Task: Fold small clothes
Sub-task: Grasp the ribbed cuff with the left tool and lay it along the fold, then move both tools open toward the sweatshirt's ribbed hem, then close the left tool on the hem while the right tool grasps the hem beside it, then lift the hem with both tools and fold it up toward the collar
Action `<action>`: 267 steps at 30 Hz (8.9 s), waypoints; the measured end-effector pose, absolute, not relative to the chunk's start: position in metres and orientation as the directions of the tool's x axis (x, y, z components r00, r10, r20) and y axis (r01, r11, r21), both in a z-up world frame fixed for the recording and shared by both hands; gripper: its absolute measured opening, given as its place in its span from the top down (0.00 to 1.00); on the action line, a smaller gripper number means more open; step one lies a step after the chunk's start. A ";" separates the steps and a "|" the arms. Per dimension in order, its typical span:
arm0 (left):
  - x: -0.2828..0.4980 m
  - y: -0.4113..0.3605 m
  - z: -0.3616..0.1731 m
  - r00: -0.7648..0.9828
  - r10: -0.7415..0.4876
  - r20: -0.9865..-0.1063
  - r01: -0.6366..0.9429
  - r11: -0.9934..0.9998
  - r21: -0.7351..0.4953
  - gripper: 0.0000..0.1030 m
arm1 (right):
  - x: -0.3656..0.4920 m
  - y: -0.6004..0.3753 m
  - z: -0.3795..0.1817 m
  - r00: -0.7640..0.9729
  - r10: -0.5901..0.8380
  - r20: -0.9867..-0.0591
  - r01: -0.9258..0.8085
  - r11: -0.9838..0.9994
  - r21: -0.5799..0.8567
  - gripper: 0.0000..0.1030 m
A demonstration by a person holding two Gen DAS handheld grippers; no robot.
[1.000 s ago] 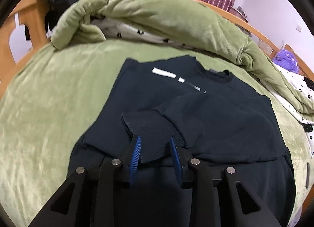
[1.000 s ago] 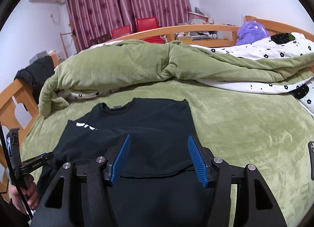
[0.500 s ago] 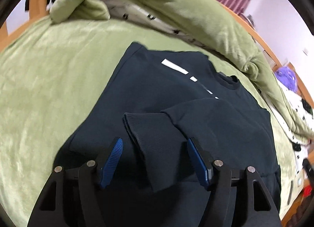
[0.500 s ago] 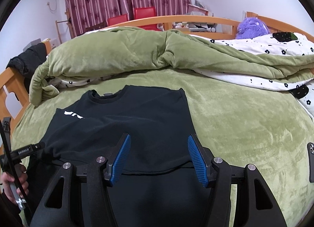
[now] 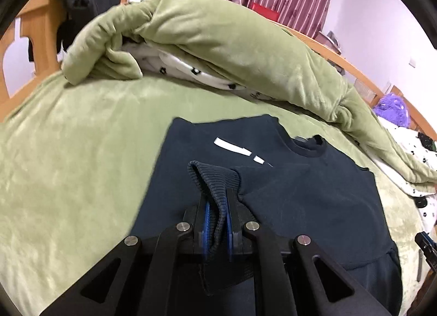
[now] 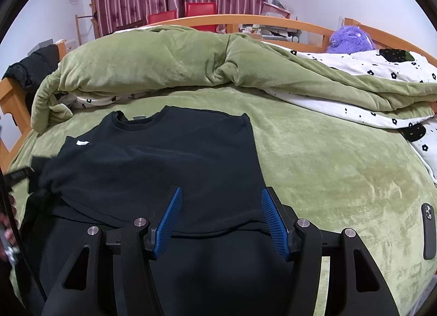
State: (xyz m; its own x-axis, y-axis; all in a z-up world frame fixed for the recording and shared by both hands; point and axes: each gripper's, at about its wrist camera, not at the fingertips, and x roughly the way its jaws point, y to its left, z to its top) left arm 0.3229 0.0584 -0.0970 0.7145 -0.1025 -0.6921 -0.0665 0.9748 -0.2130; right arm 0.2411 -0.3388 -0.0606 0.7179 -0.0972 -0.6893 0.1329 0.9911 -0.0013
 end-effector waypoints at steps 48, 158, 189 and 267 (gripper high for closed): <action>0.236 0.033 -0.094 0.719 0.027 -0.695 -0.037 0.999 0.000 0.42 | 0.210 -0.369 -0.055 0.689 -0.136 -0.712 0.187 0.982 -0.007 0.42; 0.004 0.109 -0.178 0.620 -0.316 -0.718 -0.033 0.904 -0.426 0.74 | -0.016 -0.372 -0.170 0.537 0.174 -0.826 0.119 0.953 0.278 0.76; 0.102 0.112 -0.013 0.791 -0.234 -0.566 -0.088 0.871 -0.484 0.91 | 0.086 -0.389 -0.002 0.758 0.316 -0.570 0.065 0.834 0.548 0.91; 0.215 0.091 -0.164 0.655 -0.268 -0.707 -0.179 0.854 -0.489 0.26 | 0.207 -0.399 -0.149 0.618 0.182 -0.765 0.219 0.894 0.390 0.48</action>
